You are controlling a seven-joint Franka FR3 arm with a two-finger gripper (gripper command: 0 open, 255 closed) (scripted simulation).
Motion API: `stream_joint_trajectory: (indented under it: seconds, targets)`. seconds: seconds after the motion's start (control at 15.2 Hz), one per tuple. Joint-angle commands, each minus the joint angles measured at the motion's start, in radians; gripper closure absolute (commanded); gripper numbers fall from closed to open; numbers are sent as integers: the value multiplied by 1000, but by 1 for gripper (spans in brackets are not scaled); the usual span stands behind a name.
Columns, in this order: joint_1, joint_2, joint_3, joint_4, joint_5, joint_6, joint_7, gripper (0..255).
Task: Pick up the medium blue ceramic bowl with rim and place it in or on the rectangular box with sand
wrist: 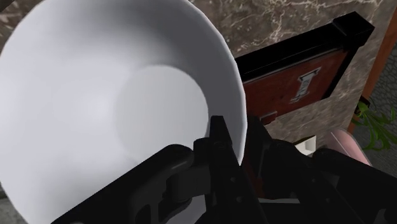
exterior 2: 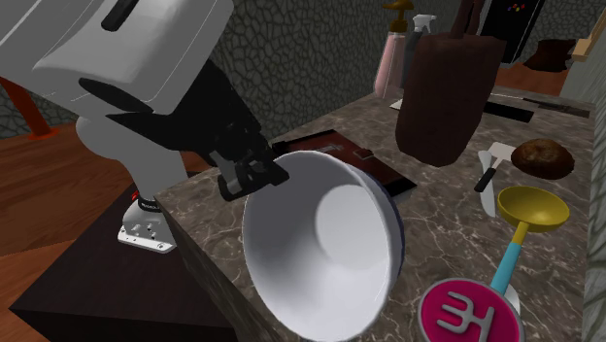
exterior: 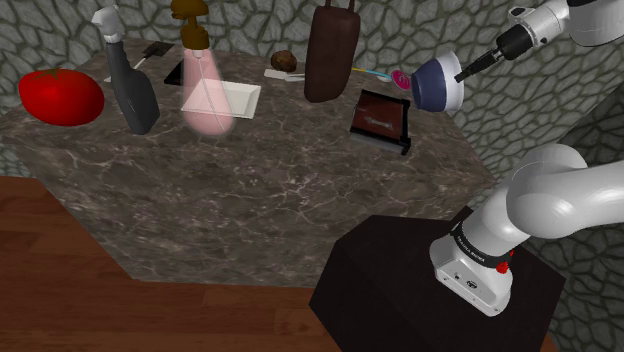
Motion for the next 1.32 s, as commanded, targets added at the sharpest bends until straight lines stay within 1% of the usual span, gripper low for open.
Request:
stream_joint_trajectory:
  seconds: [0.0,0.59,1.25]
  targets:
    - [0,-2,10,15,3,-16,9,255]
    - [12,0,58,120,26,-110,59,255]
    - [37,20,97,252,52,-212,109,255]
